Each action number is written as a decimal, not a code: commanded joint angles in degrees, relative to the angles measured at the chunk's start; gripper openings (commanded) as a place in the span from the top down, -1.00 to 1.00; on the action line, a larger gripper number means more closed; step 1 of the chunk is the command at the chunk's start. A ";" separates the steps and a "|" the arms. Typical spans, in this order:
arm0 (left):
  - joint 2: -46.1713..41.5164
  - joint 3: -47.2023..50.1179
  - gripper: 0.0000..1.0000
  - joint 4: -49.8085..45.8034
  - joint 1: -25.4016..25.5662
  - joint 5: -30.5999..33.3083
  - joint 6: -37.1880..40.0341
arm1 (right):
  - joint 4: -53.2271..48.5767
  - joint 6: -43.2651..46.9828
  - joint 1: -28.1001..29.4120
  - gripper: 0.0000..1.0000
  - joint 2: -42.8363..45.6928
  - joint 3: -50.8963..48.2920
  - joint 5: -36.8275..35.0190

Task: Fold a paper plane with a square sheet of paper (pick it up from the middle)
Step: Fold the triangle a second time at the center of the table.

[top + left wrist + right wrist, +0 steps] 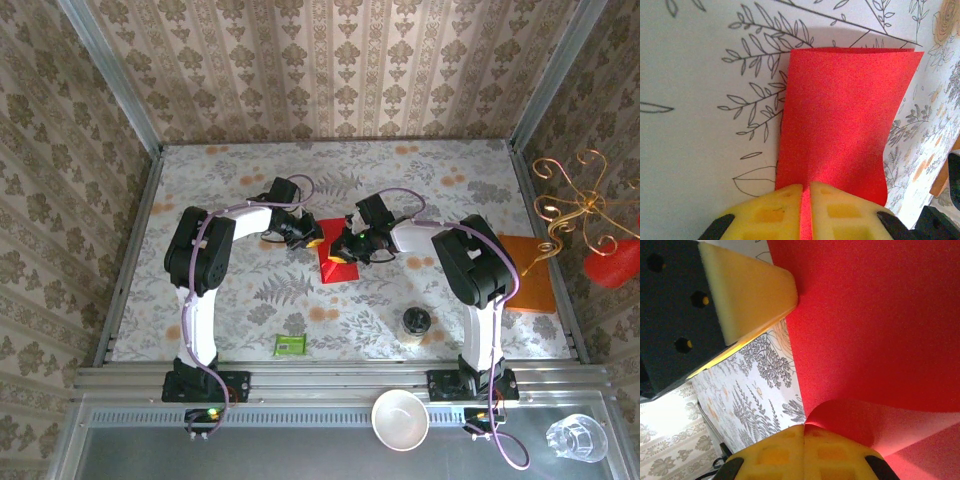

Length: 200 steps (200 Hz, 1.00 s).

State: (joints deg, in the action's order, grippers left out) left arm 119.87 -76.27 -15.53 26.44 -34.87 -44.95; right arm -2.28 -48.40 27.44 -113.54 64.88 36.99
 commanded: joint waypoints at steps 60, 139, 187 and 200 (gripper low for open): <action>1.92 0.24 0.70 -3.06 0.02 1.29 0.52 | 0.88 -0.66 0.42 0.91 -2.22 1.65 -1.92; 2.03 0.41 0.69 -2.98 -0.02 1.21 0.48 | 1.29 -1.12 0.42 0.91 -3.26 2.35 -2.63; 2.03 0.42 0.69 -2.85 0.00 1.21 0.48 | 0.69 -0.64 0.42 0.91 -3.45 2.36 -2.89; 2.03 0.42 0.70 -2.92 0.02 1.20 0.43 | 0.70 -0.64 0.42 0.90 -3.56 2.35 -2.98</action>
State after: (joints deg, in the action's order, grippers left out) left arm 119.92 -76.27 -15.51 26.41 -34.89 -44.95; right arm -1.45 -48.66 27.64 -116.01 65.95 35.62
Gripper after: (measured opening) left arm 0.152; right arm 0.066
